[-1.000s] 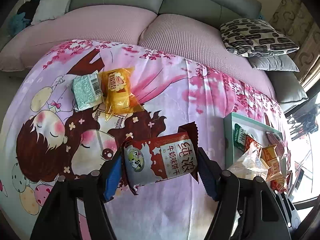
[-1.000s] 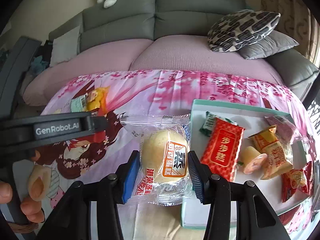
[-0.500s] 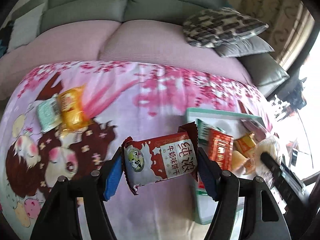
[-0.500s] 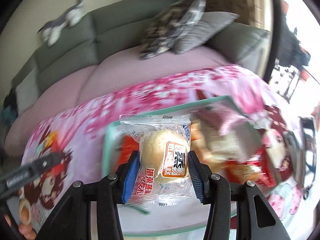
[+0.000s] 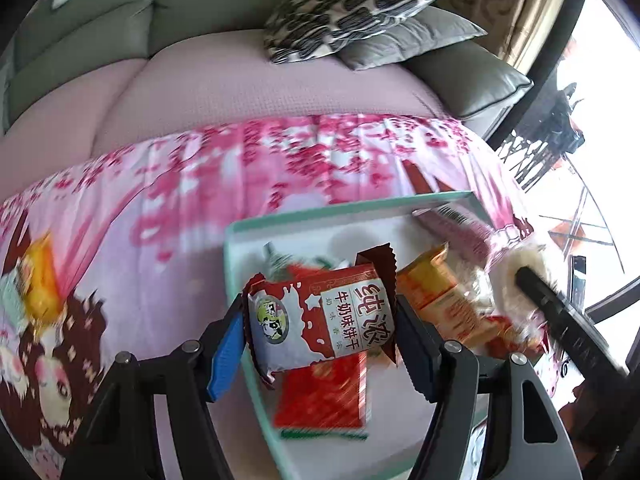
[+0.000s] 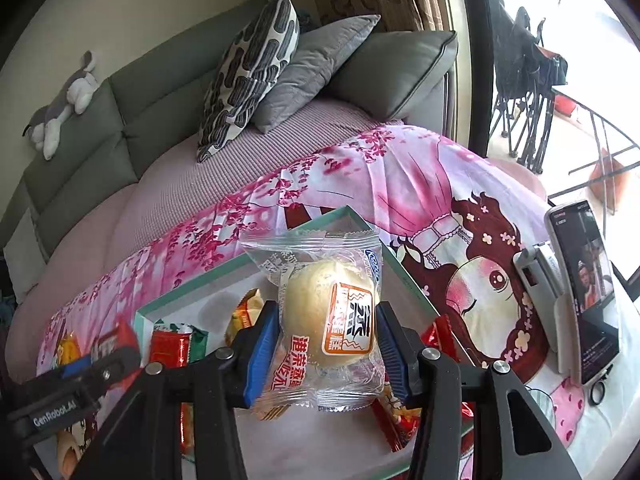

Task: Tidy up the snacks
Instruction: 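Lower both held snacks over the tray and open both tools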

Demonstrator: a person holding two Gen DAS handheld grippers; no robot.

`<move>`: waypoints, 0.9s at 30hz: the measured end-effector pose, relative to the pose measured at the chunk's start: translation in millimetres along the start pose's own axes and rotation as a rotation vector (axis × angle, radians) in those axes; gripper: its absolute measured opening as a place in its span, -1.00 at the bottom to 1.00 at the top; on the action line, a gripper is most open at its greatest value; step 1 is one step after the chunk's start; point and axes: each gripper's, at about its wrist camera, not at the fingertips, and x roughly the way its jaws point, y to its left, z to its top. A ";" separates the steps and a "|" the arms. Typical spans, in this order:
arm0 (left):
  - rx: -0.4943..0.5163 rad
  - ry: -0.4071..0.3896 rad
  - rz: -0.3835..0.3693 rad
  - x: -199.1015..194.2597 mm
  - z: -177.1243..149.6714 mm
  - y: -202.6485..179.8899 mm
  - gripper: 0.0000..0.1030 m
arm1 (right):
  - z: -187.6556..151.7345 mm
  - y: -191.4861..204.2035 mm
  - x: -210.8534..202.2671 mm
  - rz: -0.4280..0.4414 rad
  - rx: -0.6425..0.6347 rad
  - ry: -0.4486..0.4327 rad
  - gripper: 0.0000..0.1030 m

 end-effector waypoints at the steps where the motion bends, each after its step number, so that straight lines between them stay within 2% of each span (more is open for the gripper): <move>1: 0.011 -0.004 -0.002 3.9 4.4 -6.7 0.37 | -1.2 0.5 0.7 0.004 -0.003 0.004 -0.01; 8: 0.031 0.024 -0.014 31.7 18.2 -31.7 0.37 | -9.6 4.8 15.7 -0.001 -0.016 0.050 0.00; 15: -0.003 0.065 -0.039 54.1 20.6 -40.3 0.40 | -11.3 2.2 21.8 0.011 -0.004 0.082 0.04; 21: -0.028 0.055 -0.062 44.1 21.8 -37.0 0.45 | -10.5 3.8 17.8 0.021 -0.006 0.081 0.24; 24: -0.044 0.047 -0.061 33.3 20.7 -33.0 0.58 | -10.7 6.8 14.9 0.020 -0.022 0.083 0.43; 27: -0.067 0.046 -0.054 24.3 15.9 -25.1 0.58 | -12.2 10.8 8.9 0.009 -0.049 0.080 0.57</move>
